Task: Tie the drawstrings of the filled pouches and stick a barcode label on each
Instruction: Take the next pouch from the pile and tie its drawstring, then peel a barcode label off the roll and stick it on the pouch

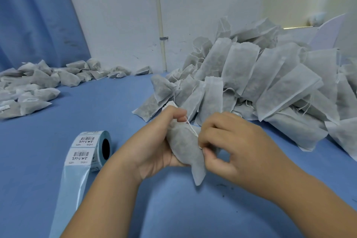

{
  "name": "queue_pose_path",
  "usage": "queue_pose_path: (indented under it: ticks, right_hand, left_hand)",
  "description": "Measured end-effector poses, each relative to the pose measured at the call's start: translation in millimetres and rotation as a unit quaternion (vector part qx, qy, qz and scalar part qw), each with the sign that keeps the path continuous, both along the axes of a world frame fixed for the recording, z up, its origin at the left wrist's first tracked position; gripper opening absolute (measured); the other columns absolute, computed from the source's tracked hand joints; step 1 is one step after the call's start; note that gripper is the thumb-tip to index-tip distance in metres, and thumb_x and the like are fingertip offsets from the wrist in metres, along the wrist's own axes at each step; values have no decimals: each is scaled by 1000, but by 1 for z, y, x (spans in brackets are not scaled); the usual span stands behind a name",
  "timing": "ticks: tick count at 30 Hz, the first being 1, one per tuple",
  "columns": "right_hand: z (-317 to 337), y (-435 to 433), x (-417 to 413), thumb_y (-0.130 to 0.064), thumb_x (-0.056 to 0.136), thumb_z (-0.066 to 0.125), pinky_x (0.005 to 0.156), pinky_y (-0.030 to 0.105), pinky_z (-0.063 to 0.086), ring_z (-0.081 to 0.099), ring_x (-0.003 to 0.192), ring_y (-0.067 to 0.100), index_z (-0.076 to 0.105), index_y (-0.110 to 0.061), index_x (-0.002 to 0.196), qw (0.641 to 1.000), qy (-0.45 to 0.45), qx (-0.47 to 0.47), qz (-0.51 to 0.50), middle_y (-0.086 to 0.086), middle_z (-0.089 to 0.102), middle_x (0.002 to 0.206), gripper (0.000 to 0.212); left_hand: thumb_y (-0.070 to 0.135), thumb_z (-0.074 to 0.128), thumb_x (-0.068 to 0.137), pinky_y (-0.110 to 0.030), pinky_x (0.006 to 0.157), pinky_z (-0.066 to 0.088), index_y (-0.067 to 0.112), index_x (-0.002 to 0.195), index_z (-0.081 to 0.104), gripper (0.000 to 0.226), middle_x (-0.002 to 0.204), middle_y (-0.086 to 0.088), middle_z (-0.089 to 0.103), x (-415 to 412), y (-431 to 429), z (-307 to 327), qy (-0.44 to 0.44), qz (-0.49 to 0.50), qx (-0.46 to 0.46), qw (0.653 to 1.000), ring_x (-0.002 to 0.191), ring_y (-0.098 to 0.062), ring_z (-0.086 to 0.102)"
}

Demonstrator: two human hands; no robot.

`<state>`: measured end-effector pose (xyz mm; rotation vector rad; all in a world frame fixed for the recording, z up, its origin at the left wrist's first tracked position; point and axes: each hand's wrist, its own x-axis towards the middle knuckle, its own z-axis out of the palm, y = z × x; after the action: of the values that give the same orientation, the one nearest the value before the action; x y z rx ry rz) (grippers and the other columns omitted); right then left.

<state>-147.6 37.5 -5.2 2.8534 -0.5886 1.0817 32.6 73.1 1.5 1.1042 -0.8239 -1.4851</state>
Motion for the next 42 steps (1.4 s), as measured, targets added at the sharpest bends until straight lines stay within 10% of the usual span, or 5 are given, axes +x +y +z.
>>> queue_pose_path:
  ticks: [12, 17, 23, 36, 42]
  right_hand:
    - [-6, -9, 7, -16, 70, 82, 68, 13, 42, 58, 79, 5, 64, -21, 75, 917, -232, 323, -37, -9, 63, 81, 19]
    - [-6, -15, 4, -30, 73, 80, 72, 29, 56, 68, 79, 10, 66, -24, 90, 844, -268, 464, -37, -11, 69, 88, 23]
    - [-2, -16, 2, -22, 76, 79, 63, 24, 53, 64, 67, 7, 65, -20, 84, 830, -323, 455, -8, -9, 67, 73, 17]
    - [11, 24, 72, -20, 78, 80, 63, 18, 51, 63, 72, 6, 64, -23, 90, 852, -290, 417, 128, -8, 68, 81, 20]
    - [-3, 34, 134, -34, 87, 67, 74, 36, 53, 67, 82, 21, 58, -31, 93, 847, -186, 498, 18, -8, 63, 89, 12]
  left_hand:
    - [3, 63, 67, -32, 74, 57, 3, 113, 59, 46, 99, -16, 71, -9, -5, -10, -75, 23, -163, 984, 90, -25, 68]
    - [4, 68, 74, -29, 77, 58, -4, 114, 63, 41, 109, -20, 72, -20, -6, -11, -34, 72, -181, 980, 101, -29, 71]
    - [13, 67, 81, -35, 86, 59, -7, 115, 64, 40, 111, -20, 72, -37, -2, -7, 29, 67, -171, 983, 105, -28, 70]
    - [7, 62, 90, -44, 83, 60, 5, 105, 69, 17, 99, -14, 76, 31, 56, 29, -158, 195, -143, 957, 92, -27, 73]
    - [10, 60, 92, -37, 75, 58, 15, 95, 70, 11, 86, -2, 73, 105, 80, 39, -95, 317, -199, 922, 82, -16, 70]
